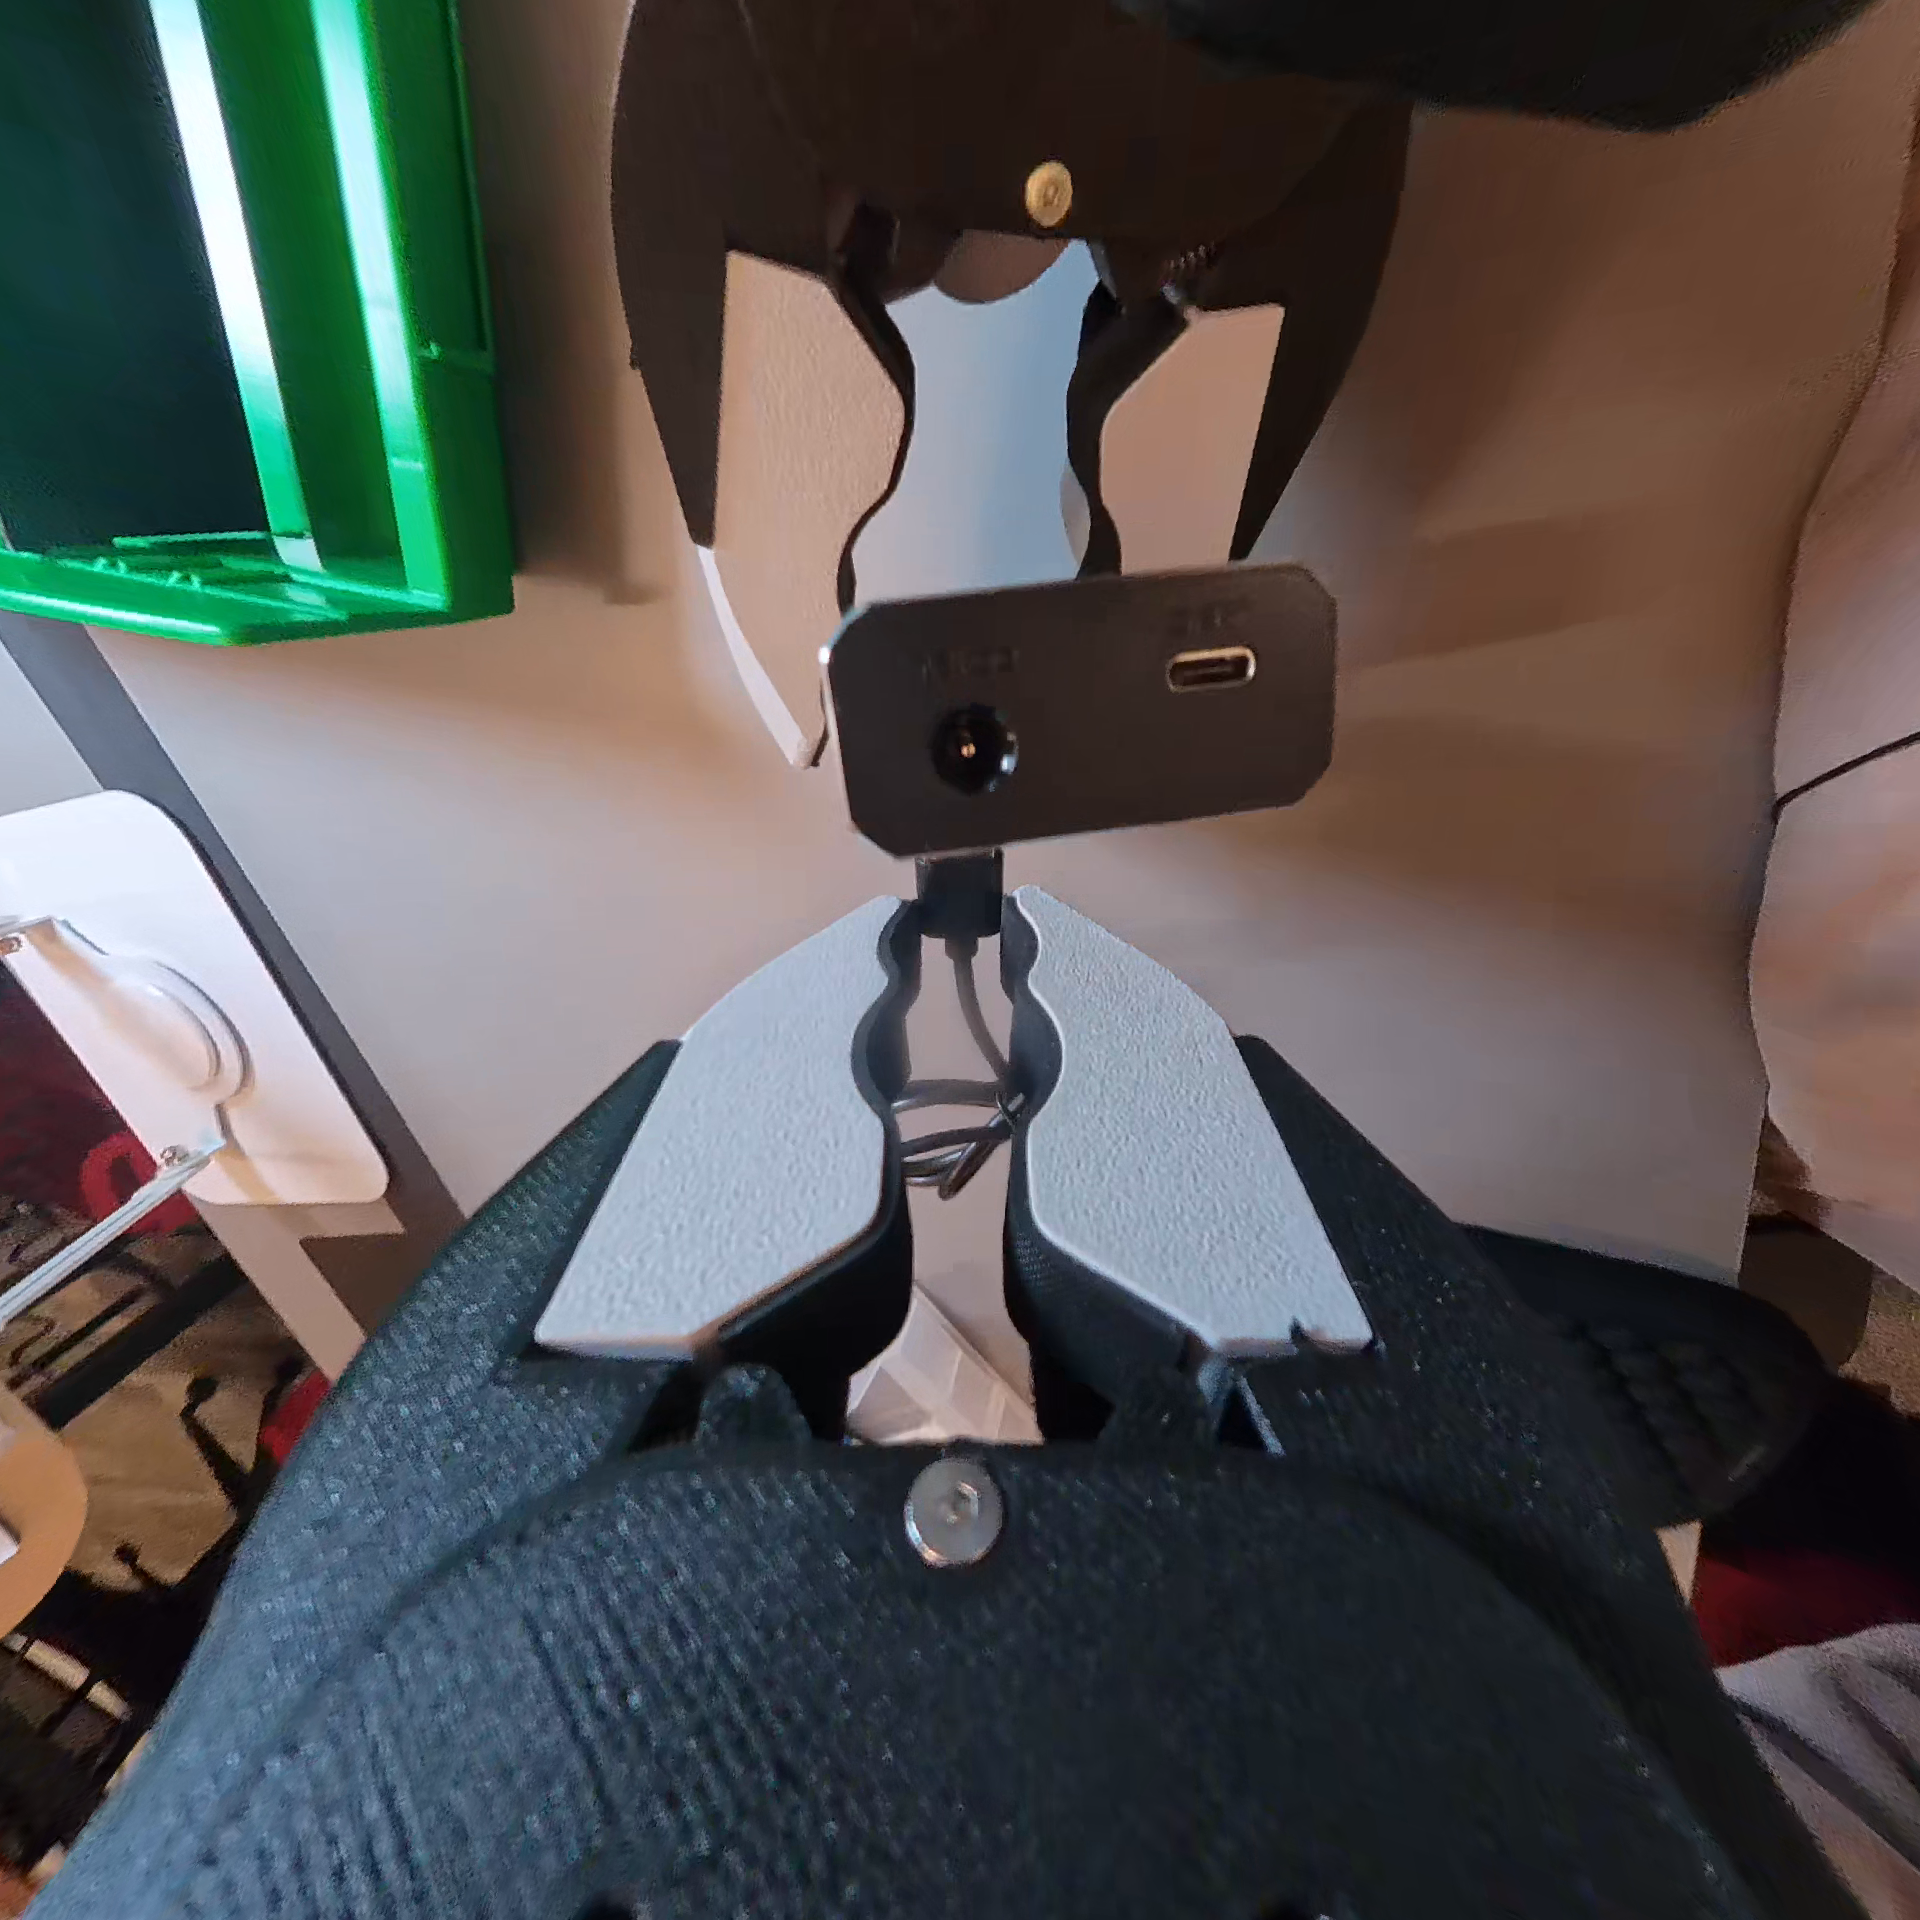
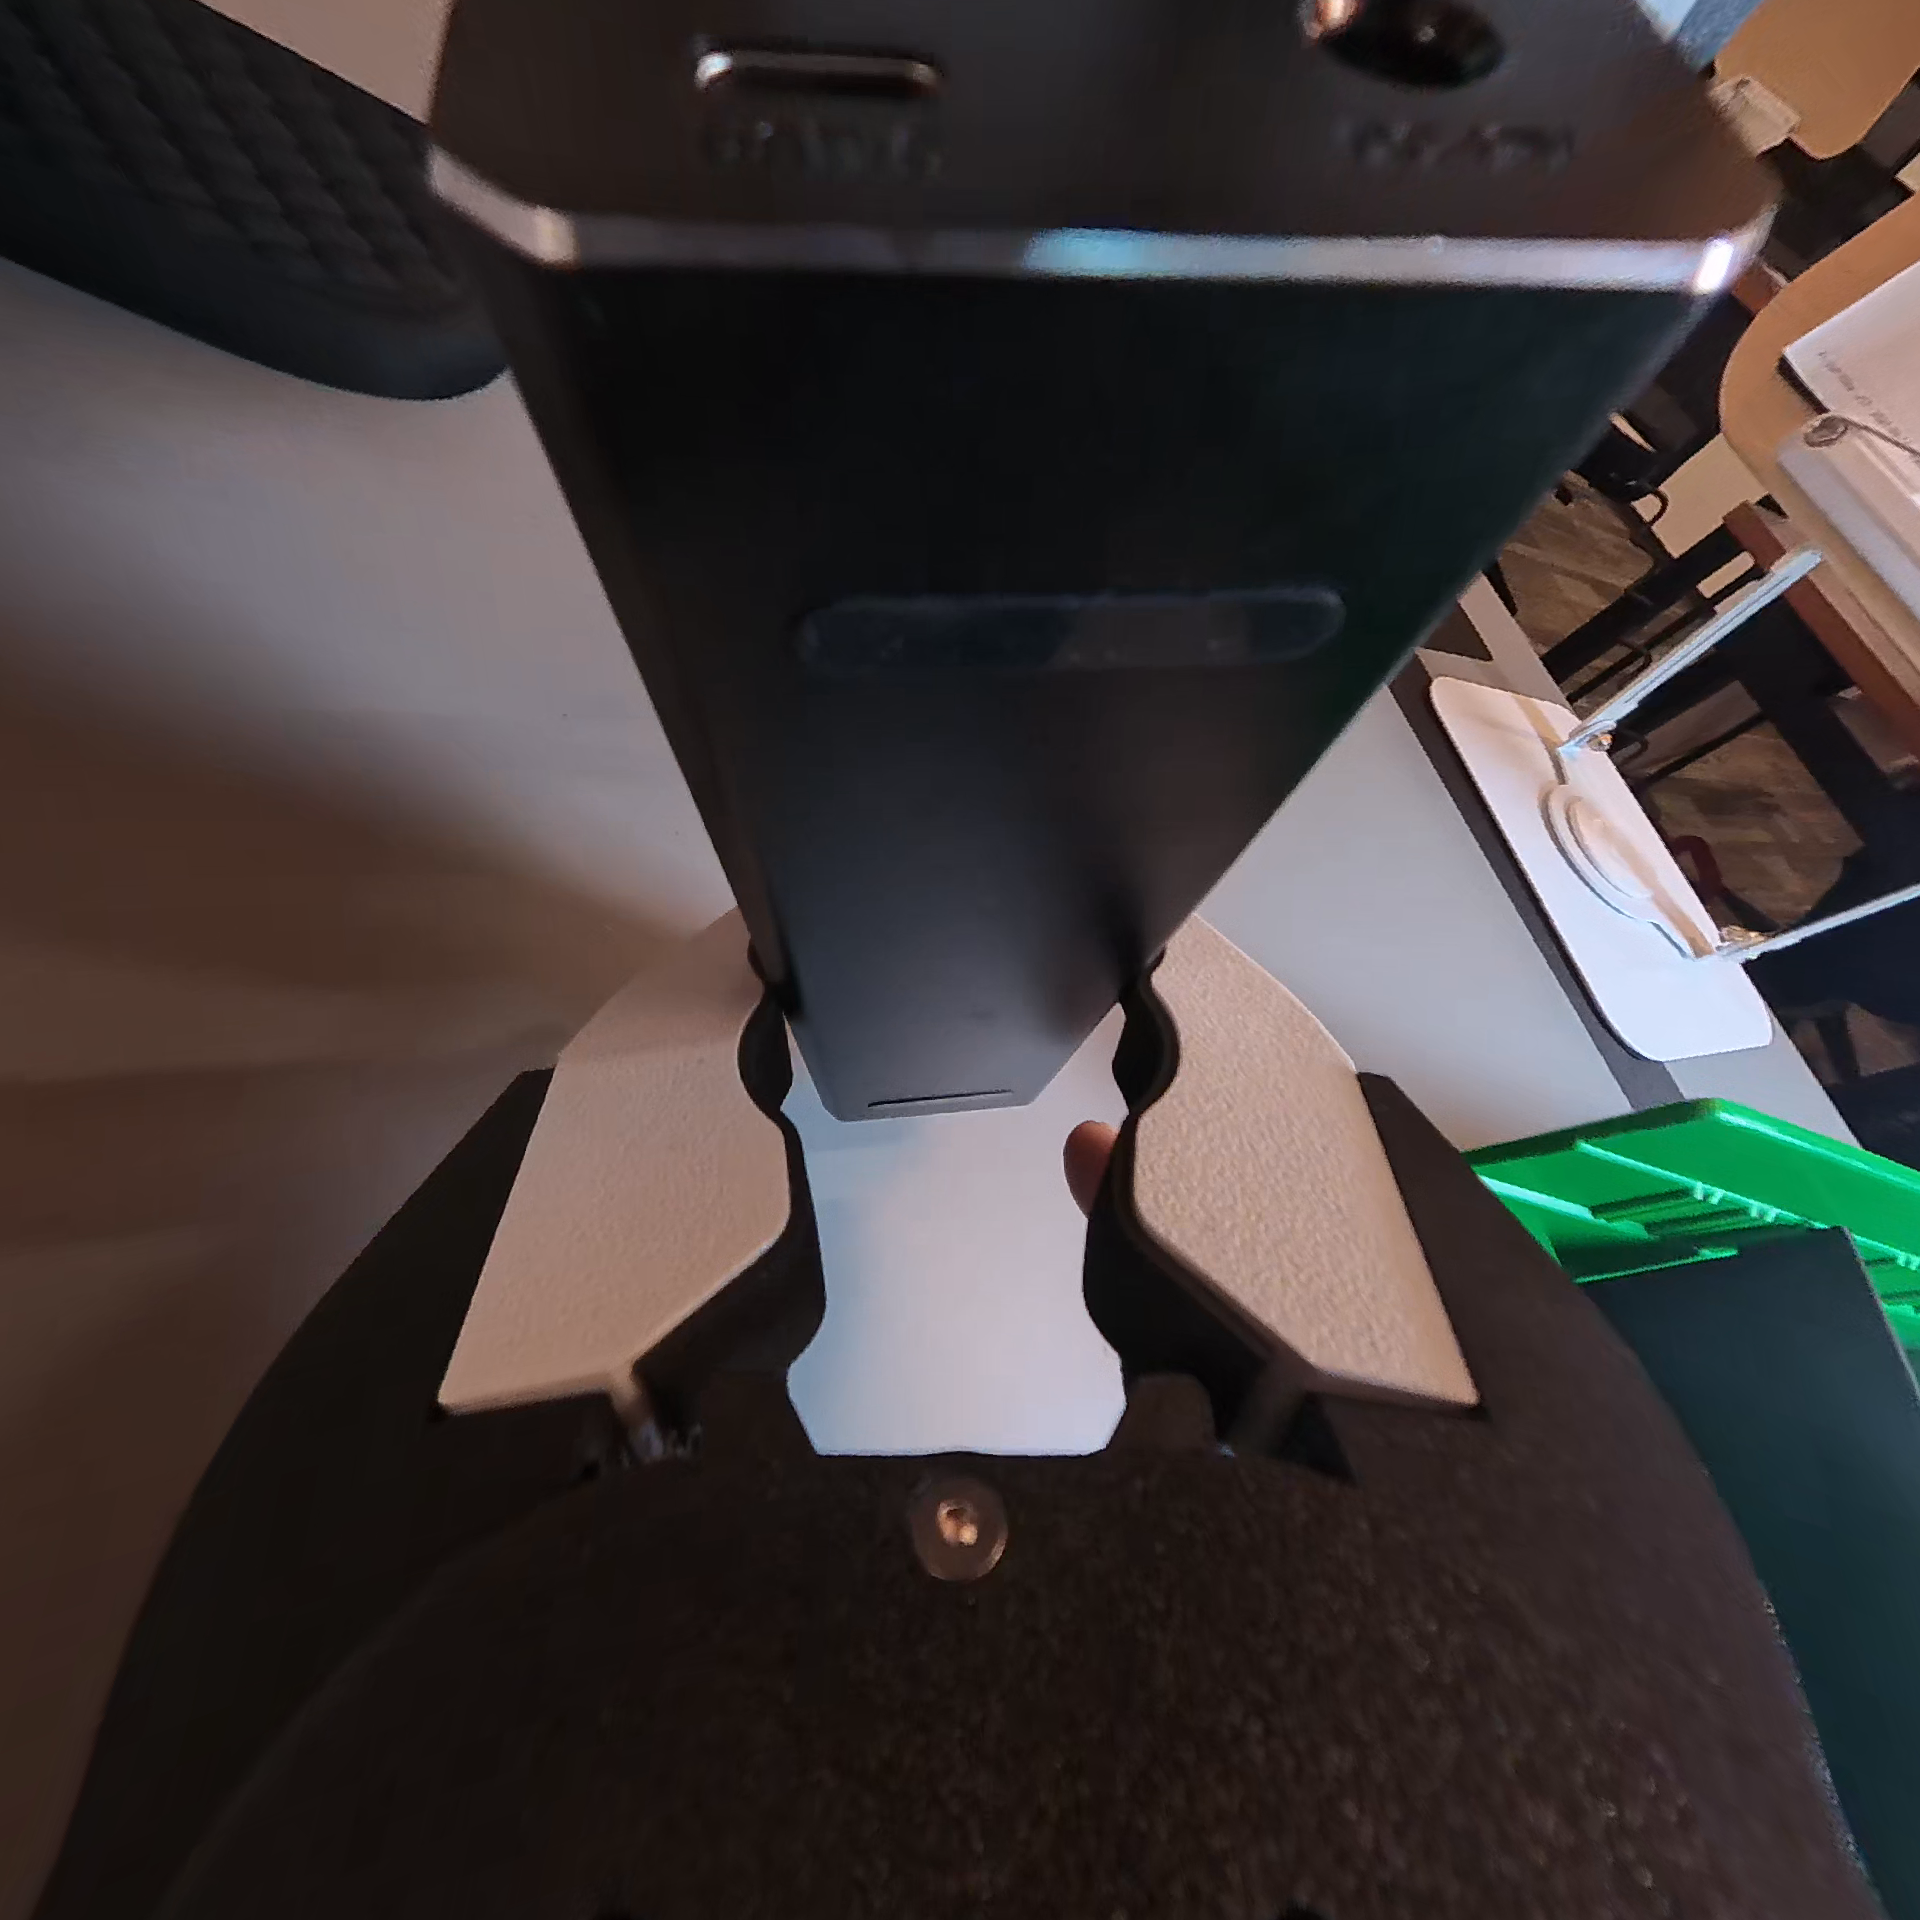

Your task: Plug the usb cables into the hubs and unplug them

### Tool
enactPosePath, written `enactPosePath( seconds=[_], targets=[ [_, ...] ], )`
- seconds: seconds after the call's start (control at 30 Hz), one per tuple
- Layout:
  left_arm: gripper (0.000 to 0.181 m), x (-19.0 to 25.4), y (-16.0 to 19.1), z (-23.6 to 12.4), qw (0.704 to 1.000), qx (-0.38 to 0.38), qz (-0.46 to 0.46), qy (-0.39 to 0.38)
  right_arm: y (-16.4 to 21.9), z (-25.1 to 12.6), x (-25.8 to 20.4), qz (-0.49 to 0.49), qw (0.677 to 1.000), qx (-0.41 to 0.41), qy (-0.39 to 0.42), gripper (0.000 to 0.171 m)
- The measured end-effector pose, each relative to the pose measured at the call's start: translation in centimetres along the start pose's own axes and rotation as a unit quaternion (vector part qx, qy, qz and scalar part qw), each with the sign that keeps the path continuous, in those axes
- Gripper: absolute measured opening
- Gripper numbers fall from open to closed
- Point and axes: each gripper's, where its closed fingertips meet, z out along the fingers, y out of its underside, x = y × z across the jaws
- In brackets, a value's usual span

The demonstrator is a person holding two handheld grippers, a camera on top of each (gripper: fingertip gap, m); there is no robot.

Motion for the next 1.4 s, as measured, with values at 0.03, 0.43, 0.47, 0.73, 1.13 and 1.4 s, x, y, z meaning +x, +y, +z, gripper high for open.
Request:
enactPosePath(
  seconds=[0.03,0.43,0.47,0.73,1.13,1.4],
  targets=[
    [0.015,0.1,0.1,0.1,1.000,-0.015,0.005,0.000,-0.1,0.1,-0.1,0.000,1.000,0.000,0.001,0.061],
    [0.015,0.2,-0.4,-0.5,1.000,-0.017,0.007,0.001,0.2,-0.2,0.3,-0.004,1.000,-0.009,0.019,0.061],
    [0.015,0.1,-0.5,-0.5,1.000,-0.007,0.003,-0.001,0.2,-0.3,0.4,0.001,1.000,-0.005,0.018,0.061],
    [0.015,-0.1,-0.7,-0.5,0.999,0.041,-0.018,-0.012,-0.5,-0.4,0.0,0.031,0.999,0.023,-0.008,0.061],
    [0.015,0.5,-0.4,-0.1,0.999,0.037,-0.014,-0.007,-0.4,-0.2,-0.8,0.037,0.999,0.022,-0.031,0.061],
    [0.015,0.8,0.6,0.8,1.000,0.009,-0.009,-0.002,-1.5,-0.7,-1.0,0.055,0.995,0.061,-0.048,0.061]
  ],
)
